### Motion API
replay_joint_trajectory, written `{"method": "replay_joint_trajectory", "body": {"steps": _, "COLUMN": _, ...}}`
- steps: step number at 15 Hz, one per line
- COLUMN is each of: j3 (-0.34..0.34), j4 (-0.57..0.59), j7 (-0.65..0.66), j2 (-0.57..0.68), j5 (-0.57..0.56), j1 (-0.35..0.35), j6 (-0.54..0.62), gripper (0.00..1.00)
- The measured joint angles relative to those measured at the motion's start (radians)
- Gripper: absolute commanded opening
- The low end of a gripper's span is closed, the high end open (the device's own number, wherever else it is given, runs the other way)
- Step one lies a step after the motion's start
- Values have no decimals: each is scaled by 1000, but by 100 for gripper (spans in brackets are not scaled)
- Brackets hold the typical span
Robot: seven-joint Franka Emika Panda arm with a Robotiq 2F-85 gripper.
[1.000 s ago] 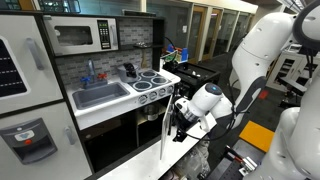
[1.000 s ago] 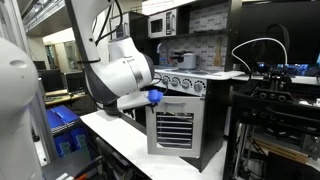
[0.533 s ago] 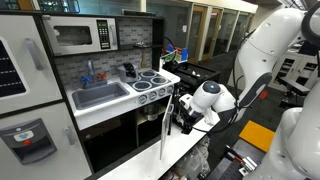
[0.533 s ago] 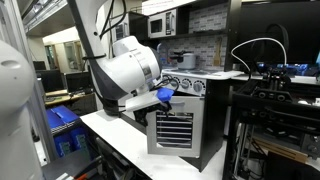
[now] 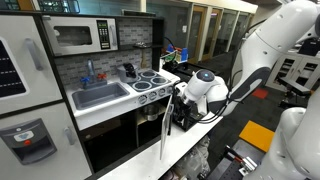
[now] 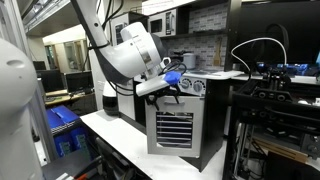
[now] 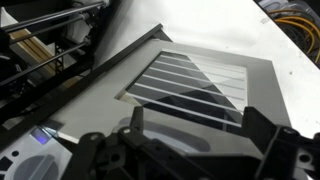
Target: Move the pot from the stove and put it in the stove cabinet
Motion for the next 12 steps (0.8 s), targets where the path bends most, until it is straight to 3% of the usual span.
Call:
{"method": "replay_joint_trajectory", "body": {"steps": 7, "j3": 3, "j4": 107, "j7": 3, "j2": 26, "j5": -6, "j1": 14, "j6": -23, "gripper": 100}}
{"method": "replay_joint_trajectory", "body": {"steps": 12, "j3": 3, "j4": 143, "j7": 79, "j2": 28, "j5": -123, "j1": 14, "j6": -37, "gripper": 100}}
